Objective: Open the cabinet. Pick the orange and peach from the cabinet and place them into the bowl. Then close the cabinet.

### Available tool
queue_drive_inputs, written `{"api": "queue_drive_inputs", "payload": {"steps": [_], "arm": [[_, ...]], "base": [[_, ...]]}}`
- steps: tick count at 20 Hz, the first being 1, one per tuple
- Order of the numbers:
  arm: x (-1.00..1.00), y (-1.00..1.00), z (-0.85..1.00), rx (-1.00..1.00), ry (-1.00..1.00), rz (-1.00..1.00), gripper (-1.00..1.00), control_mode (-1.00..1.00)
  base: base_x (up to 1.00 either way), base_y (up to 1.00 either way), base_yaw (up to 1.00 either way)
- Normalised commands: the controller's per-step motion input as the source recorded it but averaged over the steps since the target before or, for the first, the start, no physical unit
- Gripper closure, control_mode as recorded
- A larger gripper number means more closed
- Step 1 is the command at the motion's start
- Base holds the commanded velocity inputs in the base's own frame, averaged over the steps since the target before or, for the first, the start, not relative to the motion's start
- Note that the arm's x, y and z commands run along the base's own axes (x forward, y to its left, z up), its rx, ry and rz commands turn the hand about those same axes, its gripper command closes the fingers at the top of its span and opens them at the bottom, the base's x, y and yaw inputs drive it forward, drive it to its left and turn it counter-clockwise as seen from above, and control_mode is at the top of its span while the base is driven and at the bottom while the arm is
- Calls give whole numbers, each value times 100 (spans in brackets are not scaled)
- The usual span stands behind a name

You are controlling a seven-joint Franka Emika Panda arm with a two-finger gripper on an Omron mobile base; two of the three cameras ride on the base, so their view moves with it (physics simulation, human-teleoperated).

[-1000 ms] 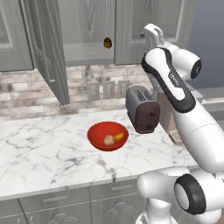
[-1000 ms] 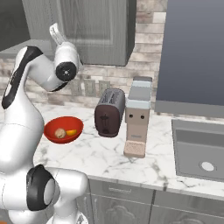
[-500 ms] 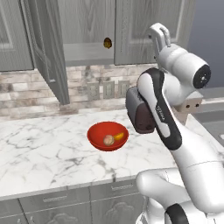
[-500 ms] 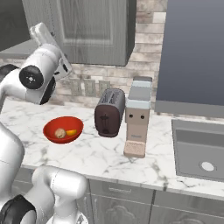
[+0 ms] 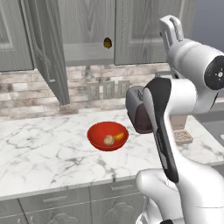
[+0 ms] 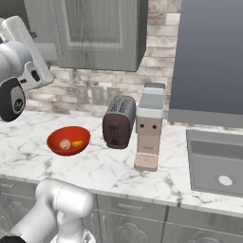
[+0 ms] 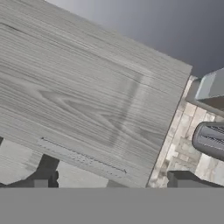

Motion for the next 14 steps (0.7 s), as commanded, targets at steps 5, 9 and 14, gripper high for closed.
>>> {"api": "queue_drive_inputs", "payload": {"steps": [5,9,14], "arm": [[-83,0,34,-1,28,-8,-100,-100],[-72,0,8,-4,30,-2,-100,-100],[-33,11,-14,-2,11,0,-100,-100]], "base": [[0,0,0],[0,0,0],[0,0,0]]}}
